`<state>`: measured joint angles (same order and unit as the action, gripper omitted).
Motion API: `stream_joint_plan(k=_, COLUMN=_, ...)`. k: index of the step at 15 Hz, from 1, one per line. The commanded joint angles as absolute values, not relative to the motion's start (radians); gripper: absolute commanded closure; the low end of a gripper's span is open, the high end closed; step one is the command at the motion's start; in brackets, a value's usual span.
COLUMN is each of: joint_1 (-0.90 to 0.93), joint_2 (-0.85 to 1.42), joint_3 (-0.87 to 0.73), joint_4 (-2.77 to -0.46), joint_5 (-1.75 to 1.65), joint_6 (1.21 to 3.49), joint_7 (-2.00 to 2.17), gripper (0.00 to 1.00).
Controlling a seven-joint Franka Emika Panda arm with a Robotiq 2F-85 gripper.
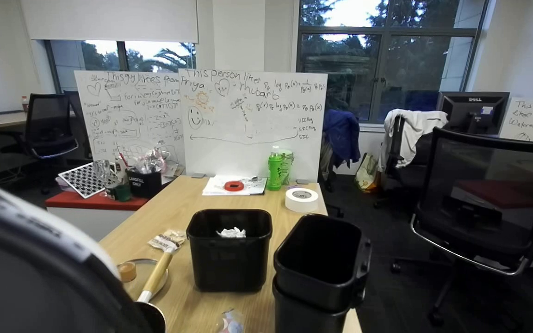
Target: Move the green bowl to the right
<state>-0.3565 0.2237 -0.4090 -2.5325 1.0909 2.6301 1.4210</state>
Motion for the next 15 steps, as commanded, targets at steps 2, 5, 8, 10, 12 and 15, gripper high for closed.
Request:
stream_joint_plan(k=2, joint_1=-0.326, joint_2=0.077, joint_3=-0.387, joint_4=-2.658, joint_5=1.061, joint_6=2.657, joint_7=1.252, gripper=0.00)
stream_joint_plan(k=5, joint_1=-0.307, joint_2=0.003, joint_3=-0.372, joint_4=-2.752, joint_5=0.954, joint_6=2.637, joint_7=1.198, gripper=0.00)
stream_joint_plan(k=8, joint_1=-0.302, joint_2=-0.023, joint_3=-0.350, joint_4=-2.810, joint_5=0.846, joint_6=2.613, joint_7=1.151, gripper=0.00)
stream_joint_plan(k=10, joint_1=-0.301, joint_2=-0.006, joint_3=-0.338, joint_4=-2.802, joint_5=0.776, joint_6=2.592, joint_7=1.120, gripper=0.00)
stream_joint_plan(k=12, joint_1=-0.301, joint_2=-0.003, joint_3=-0.332, joint_4=-2.798, joint_5=0.690, joint_6=2.575, joint_7=1.098, gripper=0.00)
stream_joint_plan(k=15, joint_1=-0.300, joint_2=-0.004, joint_3=-0.329, joint_4=-2.799, joint_5=0.638, joint_6=2.572, joint_7=1.134, gripper=0.00)
